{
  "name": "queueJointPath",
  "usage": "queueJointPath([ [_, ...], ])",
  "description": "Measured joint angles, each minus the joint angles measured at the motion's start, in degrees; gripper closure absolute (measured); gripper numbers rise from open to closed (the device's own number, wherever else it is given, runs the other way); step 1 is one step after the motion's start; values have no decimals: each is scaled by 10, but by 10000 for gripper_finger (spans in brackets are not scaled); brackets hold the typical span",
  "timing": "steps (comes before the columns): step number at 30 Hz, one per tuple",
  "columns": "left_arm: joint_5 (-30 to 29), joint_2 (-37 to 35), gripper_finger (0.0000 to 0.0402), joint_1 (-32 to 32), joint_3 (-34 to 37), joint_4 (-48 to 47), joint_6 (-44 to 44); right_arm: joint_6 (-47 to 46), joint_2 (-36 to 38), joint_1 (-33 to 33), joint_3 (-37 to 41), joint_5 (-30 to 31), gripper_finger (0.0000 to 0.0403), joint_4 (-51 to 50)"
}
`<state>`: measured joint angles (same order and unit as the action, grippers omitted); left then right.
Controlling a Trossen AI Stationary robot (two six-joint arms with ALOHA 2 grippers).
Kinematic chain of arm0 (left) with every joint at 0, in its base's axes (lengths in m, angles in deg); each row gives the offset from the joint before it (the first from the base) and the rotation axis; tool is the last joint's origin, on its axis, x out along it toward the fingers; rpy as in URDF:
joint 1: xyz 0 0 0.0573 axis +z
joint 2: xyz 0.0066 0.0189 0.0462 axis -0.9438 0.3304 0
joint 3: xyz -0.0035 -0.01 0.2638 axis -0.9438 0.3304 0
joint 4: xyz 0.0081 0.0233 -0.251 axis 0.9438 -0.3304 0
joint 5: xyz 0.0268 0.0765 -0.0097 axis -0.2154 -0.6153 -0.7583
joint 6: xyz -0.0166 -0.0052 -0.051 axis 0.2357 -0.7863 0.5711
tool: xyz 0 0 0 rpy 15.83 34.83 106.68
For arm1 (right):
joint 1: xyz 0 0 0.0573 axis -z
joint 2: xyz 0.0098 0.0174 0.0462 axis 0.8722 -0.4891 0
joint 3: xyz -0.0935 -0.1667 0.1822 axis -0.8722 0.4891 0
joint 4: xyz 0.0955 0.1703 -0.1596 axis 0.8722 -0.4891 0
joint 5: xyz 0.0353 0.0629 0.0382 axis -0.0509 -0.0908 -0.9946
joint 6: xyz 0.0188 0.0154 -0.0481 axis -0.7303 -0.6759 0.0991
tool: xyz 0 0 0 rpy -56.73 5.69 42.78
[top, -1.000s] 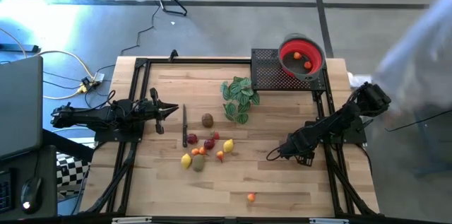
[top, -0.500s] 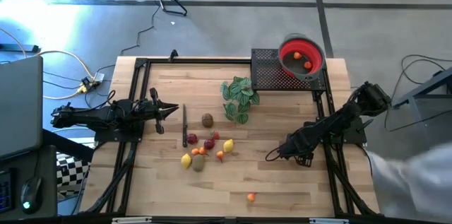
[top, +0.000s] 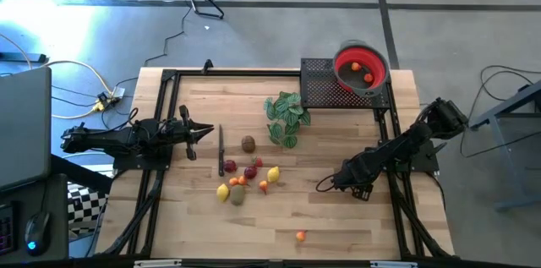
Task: Pick & Place Fruit
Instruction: Put the lemon into the red colander
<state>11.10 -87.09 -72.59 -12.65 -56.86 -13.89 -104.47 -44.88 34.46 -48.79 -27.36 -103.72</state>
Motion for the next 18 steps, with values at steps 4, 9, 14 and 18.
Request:
queueJointPath([
  [4, 0, 0, 368, 0, 0, 0, 0, -10, 0, 0, -10, 6, 191, 5],
  [9, 1, 0, 368, 0, 0, -1, 0, -39, 13, 0, -23, 25, 196, 5],
  [14, 2, 0, 368, 0, 0, -1, 0, -62, 31, 1, -35, 57, 204, 4],
  [18, 2, 0, 368, 0, 0, -1, 0, -97, 43, 1, -44, 95, 184, 3],
])
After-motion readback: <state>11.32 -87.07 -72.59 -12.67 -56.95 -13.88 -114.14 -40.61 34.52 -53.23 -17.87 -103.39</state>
